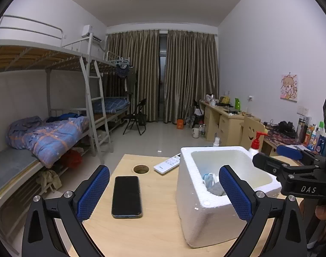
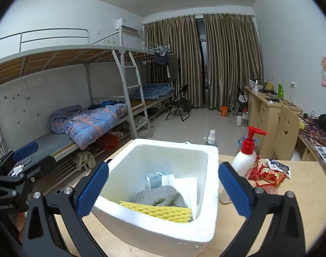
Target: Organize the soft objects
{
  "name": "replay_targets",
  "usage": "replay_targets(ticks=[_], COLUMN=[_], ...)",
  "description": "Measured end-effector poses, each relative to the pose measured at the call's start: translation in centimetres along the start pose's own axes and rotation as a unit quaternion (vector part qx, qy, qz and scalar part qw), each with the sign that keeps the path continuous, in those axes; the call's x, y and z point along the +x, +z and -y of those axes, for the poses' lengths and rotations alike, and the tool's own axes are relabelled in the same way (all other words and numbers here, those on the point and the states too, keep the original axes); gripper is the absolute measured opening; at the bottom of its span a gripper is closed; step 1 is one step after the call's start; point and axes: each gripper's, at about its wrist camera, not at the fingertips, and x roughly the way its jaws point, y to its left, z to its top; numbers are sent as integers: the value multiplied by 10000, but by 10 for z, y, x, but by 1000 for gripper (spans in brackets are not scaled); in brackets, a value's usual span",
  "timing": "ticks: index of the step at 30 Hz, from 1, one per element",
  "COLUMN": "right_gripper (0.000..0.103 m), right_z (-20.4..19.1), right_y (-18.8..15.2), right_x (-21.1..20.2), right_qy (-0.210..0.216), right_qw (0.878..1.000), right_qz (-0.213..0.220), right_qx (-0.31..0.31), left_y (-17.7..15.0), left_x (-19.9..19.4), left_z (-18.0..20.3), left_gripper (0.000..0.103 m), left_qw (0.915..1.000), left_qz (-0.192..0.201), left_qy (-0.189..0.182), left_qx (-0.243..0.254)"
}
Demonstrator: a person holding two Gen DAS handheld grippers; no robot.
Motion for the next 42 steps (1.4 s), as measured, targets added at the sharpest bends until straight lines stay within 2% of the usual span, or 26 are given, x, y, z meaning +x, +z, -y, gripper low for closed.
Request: replay_targets(ticks=[15,22,35,42], right_gripper=[103,103,103,103], right_z=[3,5,13,9], right_y=[-10,-14,-28,-39], right_x=[-37,-52,-119,-152], right_qy=[-197,-602,-836,-993], right_qw=[9996,9979,9945,9929], right_qz=[182,214,558,639], right_qx=[69,71,283,173], left_y=[-1,-3,-12,-17], left_x=[-26,-44,-97,-123], left_z=[25,34,59,73], left_gripper=[102,102,102,102], left_qw=[9998,9995,9978,9966], left_qz=[112,185,368,460], left_qy=[-130,-217,-501,-604], left_qx=[96,137,242,312])
